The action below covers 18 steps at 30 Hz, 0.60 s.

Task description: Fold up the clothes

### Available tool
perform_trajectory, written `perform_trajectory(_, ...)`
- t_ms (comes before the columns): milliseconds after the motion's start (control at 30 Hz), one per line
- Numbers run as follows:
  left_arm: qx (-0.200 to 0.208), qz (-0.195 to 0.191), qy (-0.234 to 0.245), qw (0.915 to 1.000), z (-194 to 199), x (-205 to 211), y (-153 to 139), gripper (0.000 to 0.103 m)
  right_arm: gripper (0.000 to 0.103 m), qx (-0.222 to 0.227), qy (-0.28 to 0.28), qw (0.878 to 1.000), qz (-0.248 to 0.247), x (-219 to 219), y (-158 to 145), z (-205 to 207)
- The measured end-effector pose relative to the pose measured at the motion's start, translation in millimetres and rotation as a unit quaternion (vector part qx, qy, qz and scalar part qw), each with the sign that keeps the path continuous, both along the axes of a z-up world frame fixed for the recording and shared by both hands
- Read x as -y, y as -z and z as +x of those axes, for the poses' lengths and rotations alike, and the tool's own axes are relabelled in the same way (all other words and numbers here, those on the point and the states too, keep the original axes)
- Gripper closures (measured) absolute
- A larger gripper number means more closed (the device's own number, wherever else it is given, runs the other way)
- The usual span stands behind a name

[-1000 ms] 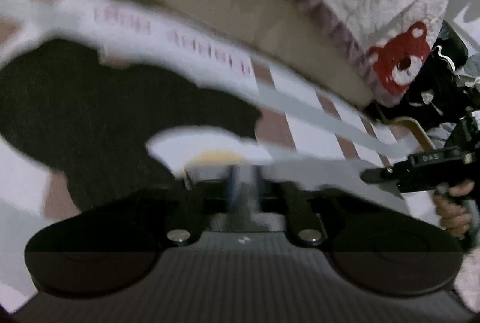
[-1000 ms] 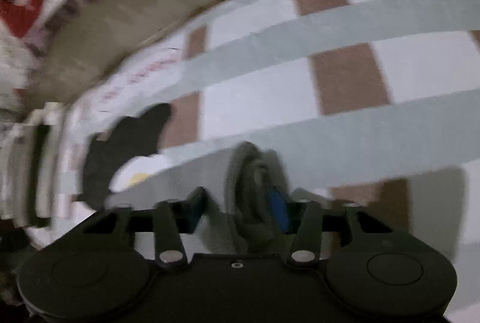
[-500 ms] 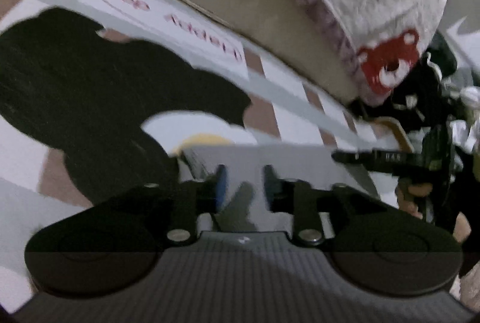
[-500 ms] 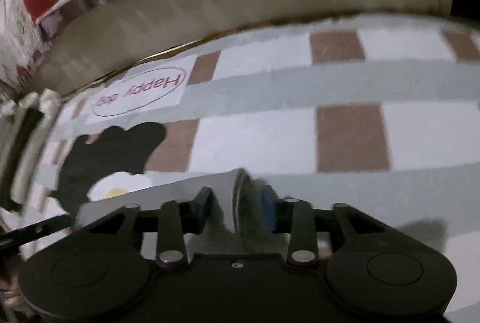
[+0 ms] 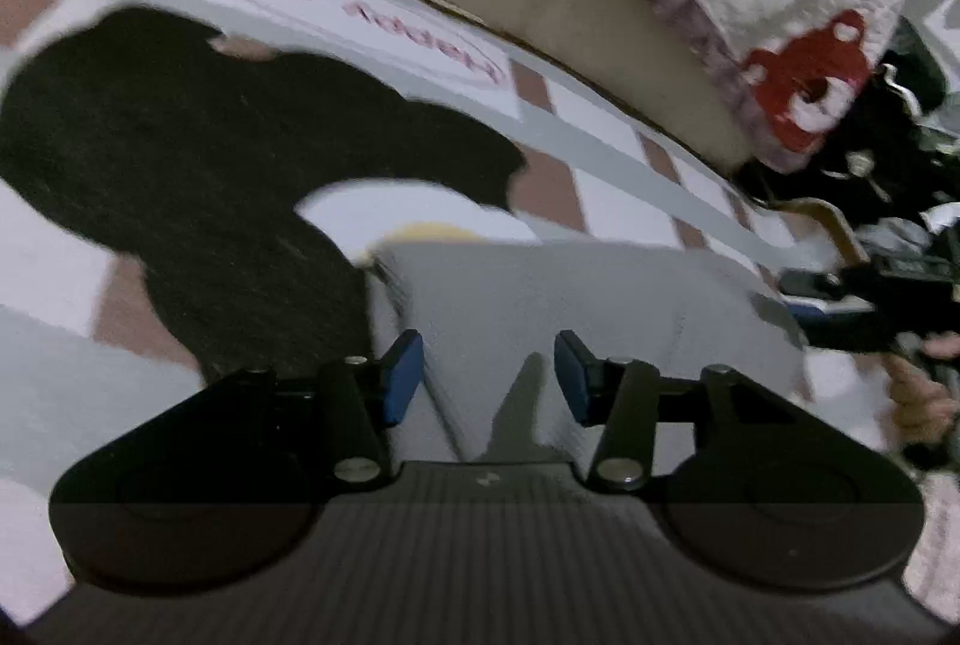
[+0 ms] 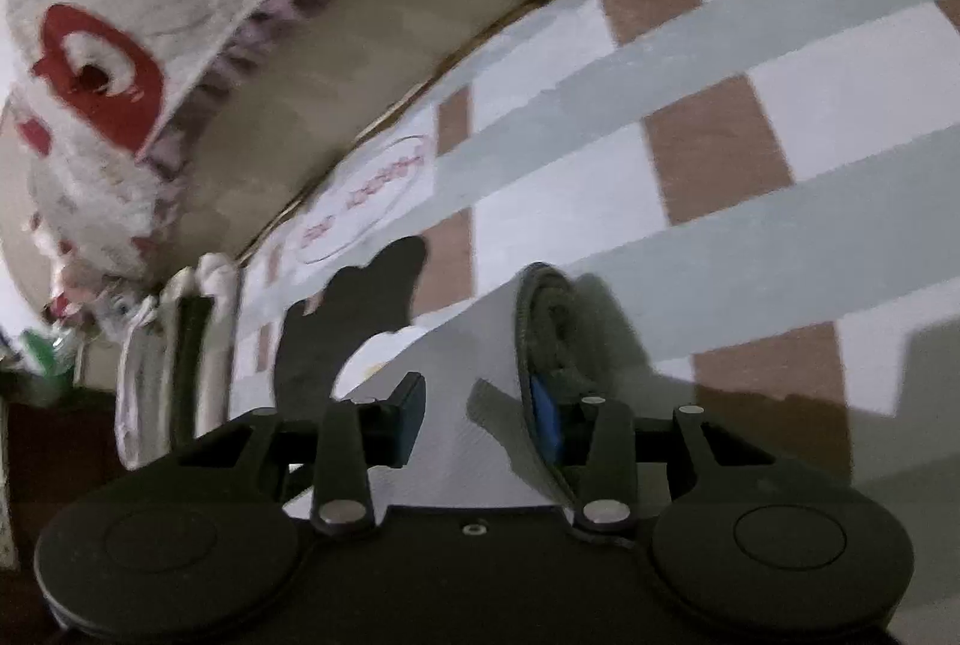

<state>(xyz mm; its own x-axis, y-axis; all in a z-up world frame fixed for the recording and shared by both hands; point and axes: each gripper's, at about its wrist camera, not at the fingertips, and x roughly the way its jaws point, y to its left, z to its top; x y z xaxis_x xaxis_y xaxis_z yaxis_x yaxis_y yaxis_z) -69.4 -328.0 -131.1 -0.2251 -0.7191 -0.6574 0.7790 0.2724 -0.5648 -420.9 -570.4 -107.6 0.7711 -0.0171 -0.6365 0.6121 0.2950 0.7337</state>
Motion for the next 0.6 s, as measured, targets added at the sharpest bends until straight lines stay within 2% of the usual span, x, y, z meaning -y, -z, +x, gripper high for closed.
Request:
perform_trajectory(167, 0.027, 0.021, -0.007, 0.9994, -11.4, 4.1, 7.0, 0.055, 0.058, -0.045, -0.019, 0.999, 0.003, 1.0, 10.4, 13.8)
perform_trajectory(333, 0.039, 0.039, -0.02, 0.9983, -22.2, -1.2, 0.9, 0.053, 0.058, -0.066, -0.013, 0.998, -0.012, 3.7, 10.5, 14.0)
perform_trajectory(433, 0.018, 0.043, -0.016, 0.9988, -28.5, -5.9, 2.8, 0.053, 0.058, -0.065, -0.003, 0.998, -0.011, 10.7, 11.5, 9.0)
perform_trajectory(600, 0.023, 0.027, -0.008, 0.9993, -30.8, 2.5, 6.3, 0.055, 0.058, -0.041, 0.001, 0.999, -0.035, 17.0, 6.4, 3.5)
